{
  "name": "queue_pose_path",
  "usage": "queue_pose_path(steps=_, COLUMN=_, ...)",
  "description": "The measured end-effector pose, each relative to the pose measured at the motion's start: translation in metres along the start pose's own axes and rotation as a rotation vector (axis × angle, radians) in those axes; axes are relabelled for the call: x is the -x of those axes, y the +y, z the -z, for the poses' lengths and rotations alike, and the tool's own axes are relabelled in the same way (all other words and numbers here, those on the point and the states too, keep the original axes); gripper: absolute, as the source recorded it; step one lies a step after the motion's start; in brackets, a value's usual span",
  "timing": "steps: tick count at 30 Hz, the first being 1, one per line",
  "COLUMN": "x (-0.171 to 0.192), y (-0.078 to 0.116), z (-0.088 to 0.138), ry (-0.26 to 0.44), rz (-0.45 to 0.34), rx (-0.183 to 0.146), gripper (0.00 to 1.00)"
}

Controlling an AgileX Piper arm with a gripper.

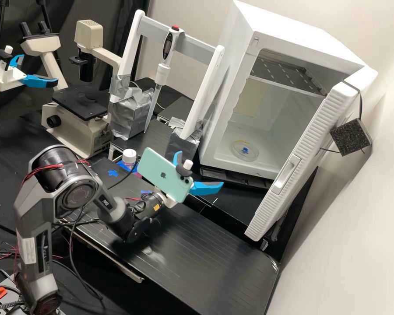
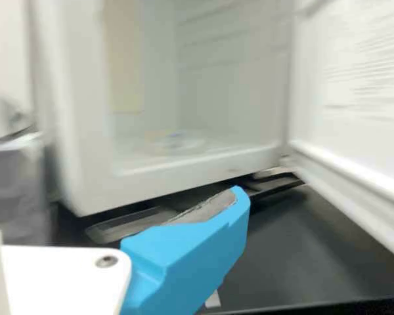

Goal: Move the petri dish to the microscope

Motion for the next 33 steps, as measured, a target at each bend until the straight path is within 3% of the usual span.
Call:
queue_pose_path(steps=6, x=-0.019, y=0.037, z=-0.012, ry=0.027, rz=-0.085, rx=-0.014, gripper=1.00)
queue_pose_path(steps=10, x=-0.046, y=0.053, z=-0.017, ry=0.068, rz=-0.098, rx=-0.024, gripper=1.00)
queue_pose_path(steps=24, x=-0.139, y=0.076, z=-0.030, ry=0.113, rz=0.011, rx=-0.005, gripper=1.00)
queue_pose_path(steps=26, x=-0.150, y=0.075, z=-0.028, ry=0.135, rz=0.036, rx=0.005, gripper=1.00)
queue_pose_path(steps=33, x=-0.180, y=0.070, z=-0.019, ry=0.186, rz=0.092, rx=0.090, gripper=1.00)
